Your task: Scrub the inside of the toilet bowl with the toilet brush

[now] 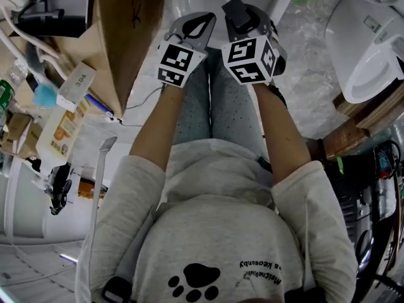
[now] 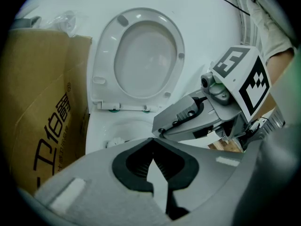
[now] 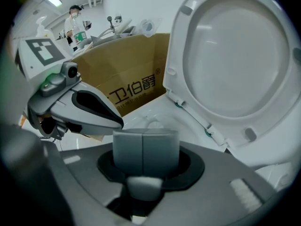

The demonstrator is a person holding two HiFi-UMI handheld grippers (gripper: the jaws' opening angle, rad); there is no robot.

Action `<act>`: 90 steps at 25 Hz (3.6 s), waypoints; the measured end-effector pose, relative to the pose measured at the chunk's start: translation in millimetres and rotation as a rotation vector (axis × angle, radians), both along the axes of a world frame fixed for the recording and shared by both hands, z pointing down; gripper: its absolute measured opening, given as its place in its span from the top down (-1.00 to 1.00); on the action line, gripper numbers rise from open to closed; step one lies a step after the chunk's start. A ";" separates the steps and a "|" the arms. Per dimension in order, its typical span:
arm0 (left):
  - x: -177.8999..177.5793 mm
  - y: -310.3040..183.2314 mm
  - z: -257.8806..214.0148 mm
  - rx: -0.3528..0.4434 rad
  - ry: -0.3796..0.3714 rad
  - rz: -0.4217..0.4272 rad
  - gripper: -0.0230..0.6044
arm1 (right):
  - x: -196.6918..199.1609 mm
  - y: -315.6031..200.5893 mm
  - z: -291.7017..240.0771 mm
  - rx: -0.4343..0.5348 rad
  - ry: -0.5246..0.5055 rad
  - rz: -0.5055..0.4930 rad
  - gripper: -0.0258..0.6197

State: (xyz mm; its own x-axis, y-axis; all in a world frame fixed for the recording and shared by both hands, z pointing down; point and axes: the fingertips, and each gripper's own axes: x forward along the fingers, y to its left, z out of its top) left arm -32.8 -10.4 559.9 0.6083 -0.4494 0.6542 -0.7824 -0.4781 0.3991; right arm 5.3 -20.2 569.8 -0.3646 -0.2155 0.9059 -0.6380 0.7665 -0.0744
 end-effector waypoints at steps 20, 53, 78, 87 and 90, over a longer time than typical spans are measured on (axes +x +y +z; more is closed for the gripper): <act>29.1 -9.1 0.3 -0.005 -0.006 -0.001 0.93 | 28.0 -37.8 -0.9 0.033 -0.014 -0.015 0.44; 72.7 -15.4 4.9 0.008 -0.005 0.095 0.93 | 107.8 -72.1 12.5 0.079 -0.011 -0.016 0.43; 112.7 1.0 1.9 0.020 0.022 0.186 0.93 | 154.8 -53.6 15.1 0.056 -0.036 0.139 0.42; 121.7 13.1 -2.7 0.029 0.036 0.225 0.93 | 171.5 -32.3 17.8 0.035 -0.022 0.250 0.40; 119.6 21.0 -3.1 0.027 0.037 0.241 0.93 | 173.6 -22.3 18.6 0.026 -0.012 0.282 0.40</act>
